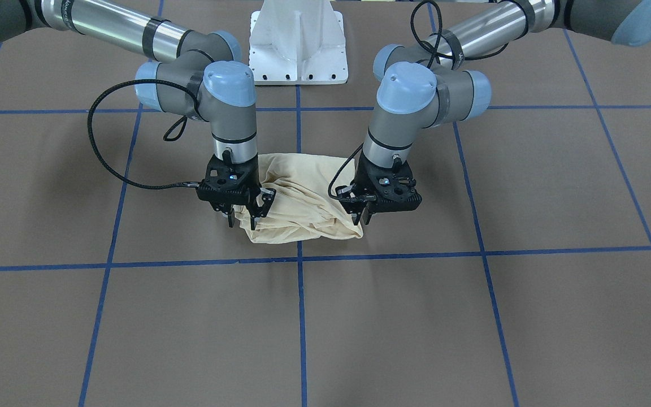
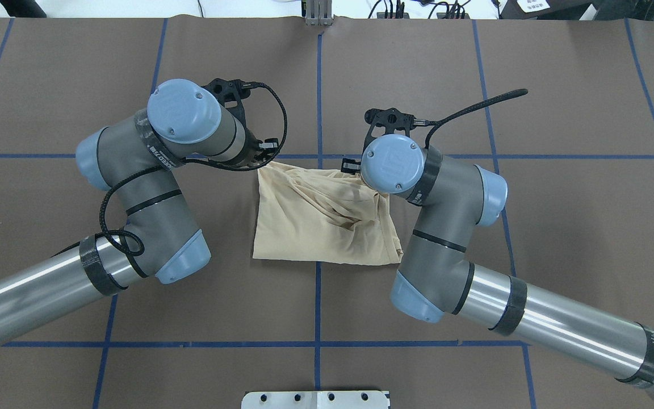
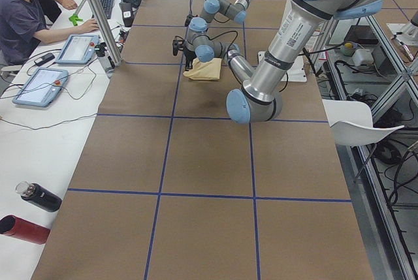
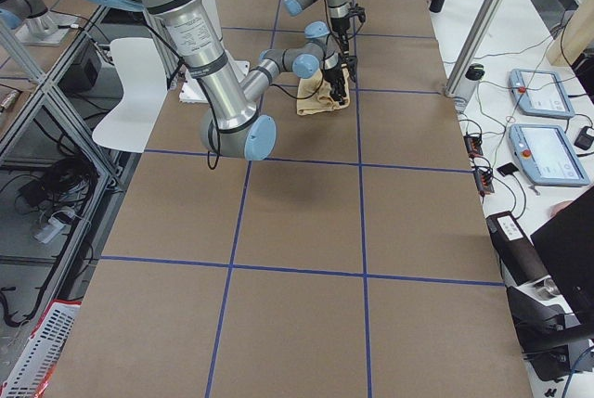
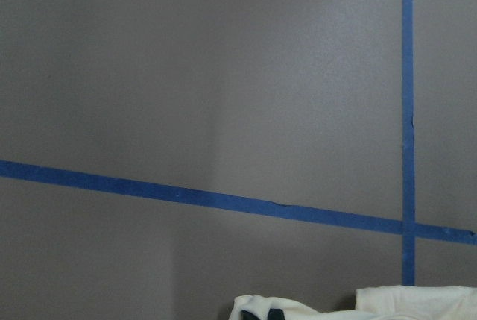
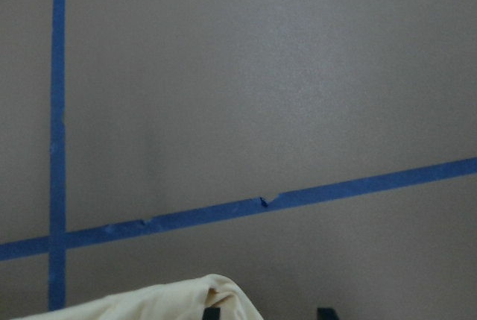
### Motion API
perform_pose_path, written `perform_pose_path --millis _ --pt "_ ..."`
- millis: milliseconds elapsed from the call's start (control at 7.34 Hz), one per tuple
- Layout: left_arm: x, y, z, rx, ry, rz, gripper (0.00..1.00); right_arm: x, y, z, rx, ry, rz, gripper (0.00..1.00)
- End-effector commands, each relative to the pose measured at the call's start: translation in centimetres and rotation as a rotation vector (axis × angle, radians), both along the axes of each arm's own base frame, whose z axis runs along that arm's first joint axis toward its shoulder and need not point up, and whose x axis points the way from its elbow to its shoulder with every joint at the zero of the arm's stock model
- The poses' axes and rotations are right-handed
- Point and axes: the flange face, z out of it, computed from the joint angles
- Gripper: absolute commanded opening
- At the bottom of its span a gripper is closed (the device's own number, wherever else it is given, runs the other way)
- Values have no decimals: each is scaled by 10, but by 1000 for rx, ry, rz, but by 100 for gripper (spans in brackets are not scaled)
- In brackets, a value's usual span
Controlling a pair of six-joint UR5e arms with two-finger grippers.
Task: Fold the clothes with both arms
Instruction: 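Lift the shirt end with both grippers and fold it away from the robot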
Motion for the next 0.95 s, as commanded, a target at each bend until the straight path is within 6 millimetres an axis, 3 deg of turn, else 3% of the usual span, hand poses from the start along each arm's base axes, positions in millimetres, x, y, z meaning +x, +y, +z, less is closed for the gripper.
perform_pose_path --millis 0,136,272,545,681,817 --pt "-40 2 17 73 -6 76 100 13 -12 -26 -47 -72 -60 100" --pt "-50 2 24 91 -13 97 100 13 -11 -28 -49 -73 -60 100" --pt "-50 2 24 92 -14 98 100 -2 7 -23 -58 -62 -78 99" --pt "-50 2 24 92 -14 98 100 -19 29 -22 -66 -66 -72 83" --pt "-50 2 25 91 -15 98 100 -27 42 -18 -55 -56 -78 81" --pt "-50 2 26 89 -14 97 100 -29 50 -11 -40 -40 -71 69"
